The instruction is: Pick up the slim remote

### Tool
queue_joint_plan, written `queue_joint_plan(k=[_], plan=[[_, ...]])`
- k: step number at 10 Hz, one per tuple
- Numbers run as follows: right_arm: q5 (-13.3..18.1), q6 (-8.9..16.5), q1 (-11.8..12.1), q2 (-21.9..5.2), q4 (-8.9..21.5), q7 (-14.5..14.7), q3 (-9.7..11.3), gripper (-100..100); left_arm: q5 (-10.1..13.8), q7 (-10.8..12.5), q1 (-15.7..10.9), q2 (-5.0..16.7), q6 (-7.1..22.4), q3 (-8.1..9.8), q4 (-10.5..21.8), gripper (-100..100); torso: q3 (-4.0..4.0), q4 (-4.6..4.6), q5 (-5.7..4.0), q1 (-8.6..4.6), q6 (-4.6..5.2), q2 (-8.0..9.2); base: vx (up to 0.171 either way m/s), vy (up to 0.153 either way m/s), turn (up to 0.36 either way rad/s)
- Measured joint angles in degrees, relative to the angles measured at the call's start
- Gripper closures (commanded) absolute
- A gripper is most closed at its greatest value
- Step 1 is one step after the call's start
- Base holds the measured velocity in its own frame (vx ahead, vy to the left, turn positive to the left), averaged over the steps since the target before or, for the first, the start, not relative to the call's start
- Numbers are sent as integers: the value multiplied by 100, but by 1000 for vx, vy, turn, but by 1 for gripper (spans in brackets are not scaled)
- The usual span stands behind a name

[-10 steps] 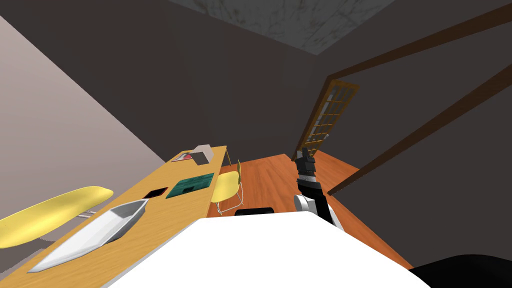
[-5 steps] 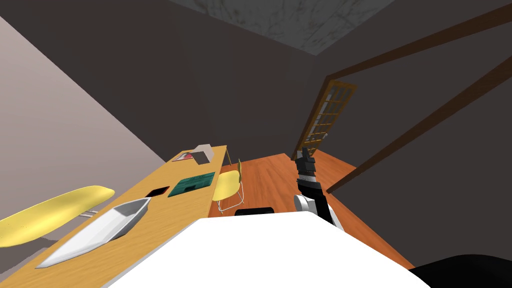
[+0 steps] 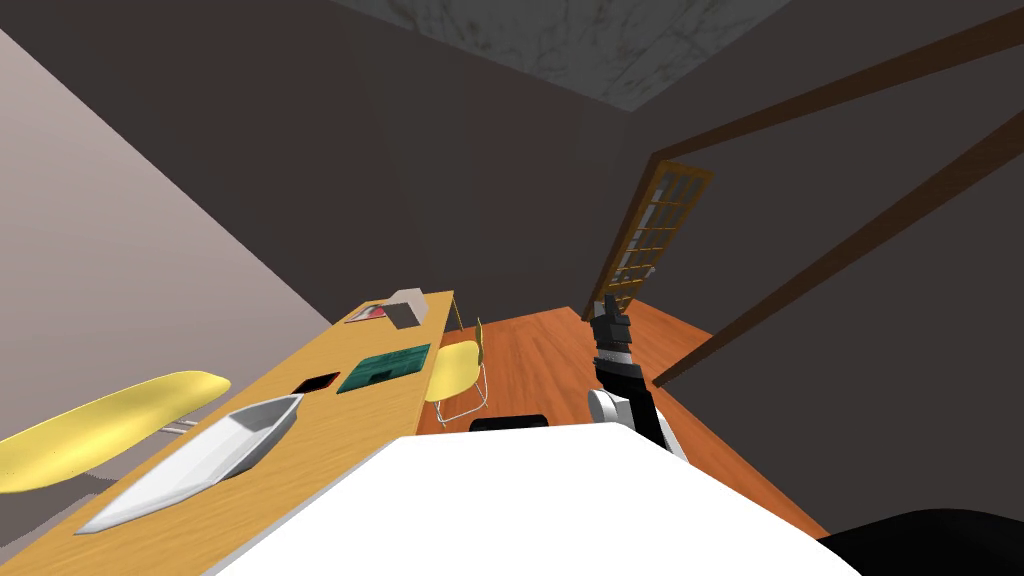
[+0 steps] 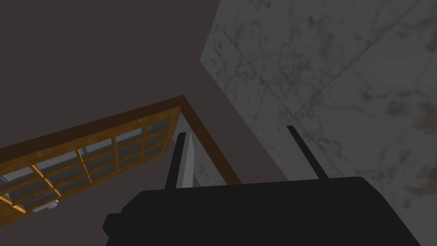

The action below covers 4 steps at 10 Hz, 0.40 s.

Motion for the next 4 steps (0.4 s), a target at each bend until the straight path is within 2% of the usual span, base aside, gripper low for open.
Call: queue_joint_plan(k=[1, 3, 4], plan=[[0, 0, 0, 0, 0, 0, 0, 0, 0, 0, 0, 0, 0, 0, 0, 100, 0, 0, 0, 0, 0, 0, 29, -34, 24], [0, 0, 1, 0, 0, 0, 0, 0, 144, -66, 228, 80, 124, 95, -254, 100, -12, -5, -5, -20, -3, -22, 54, -31, 24], [0, 0, 0, 0, 0, 0, 0, 0, 153, -75, 240, 81, 135, 100, -268, 0, -11, -5, -4, -12, 0, -17, 5, -4, -1]])
